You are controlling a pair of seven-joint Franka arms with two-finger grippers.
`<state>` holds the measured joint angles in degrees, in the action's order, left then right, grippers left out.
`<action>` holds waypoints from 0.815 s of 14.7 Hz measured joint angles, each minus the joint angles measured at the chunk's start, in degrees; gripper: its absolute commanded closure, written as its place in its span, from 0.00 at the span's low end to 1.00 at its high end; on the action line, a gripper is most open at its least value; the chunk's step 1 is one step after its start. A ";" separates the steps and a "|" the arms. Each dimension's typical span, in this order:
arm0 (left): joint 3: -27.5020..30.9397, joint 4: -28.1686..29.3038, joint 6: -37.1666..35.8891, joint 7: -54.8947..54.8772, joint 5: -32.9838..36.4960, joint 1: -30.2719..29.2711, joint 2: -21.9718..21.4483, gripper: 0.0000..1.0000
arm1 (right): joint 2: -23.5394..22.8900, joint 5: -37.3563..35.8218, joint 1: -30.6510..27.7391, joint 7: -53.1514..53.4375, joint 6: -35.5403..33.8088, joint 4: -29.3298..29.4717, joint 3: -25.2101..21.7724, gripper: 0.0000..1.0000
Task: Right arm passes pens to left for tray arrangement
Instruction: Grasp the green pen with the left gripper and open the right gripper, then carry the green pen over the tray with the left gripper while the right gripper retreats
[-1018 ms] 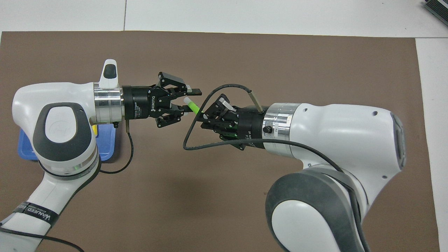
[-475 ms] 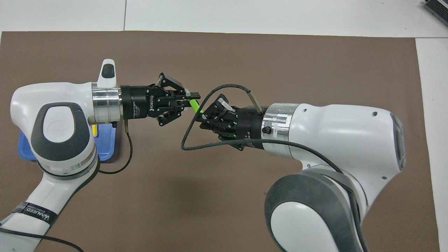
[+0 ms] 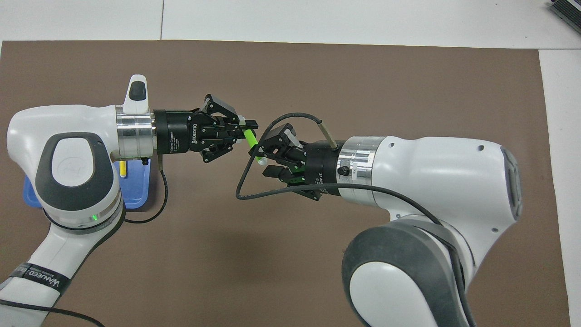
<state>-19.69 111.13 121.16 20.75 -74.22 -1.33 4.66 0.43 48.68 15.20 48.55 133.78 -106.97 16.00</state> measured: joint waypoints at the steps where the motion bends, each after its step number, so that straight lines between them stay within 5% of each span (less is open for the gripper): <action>1: 0.02 0.00 0.00 -0.07 0.20 -0.03 -0.01 1.00 | 0.00 -0.58 -0.16 -0.03 -1.38 0.01 -0.11 0.00; 5: 0.06 -0.16 -2.51 -0.36 4.46 -2.04 -0.05 1.00 | 0.13 -13.09 -1.78 -2.02 -9.47 0.25 -0.65 0.00; 12: 0.16 -3.28 -13.01 -6.59 19.54 -7.17 -0.07 1.00 | 0.94 -25.03 -10.77 -23.62 -21.30 0.30 -1.03 0.00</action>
<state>-19.52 107.84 108.15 14.15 -54.68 -8.50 4.58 1.37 23.66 4.43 24.93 112.48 -106.67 14.97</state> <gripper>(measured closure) 0.811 0.000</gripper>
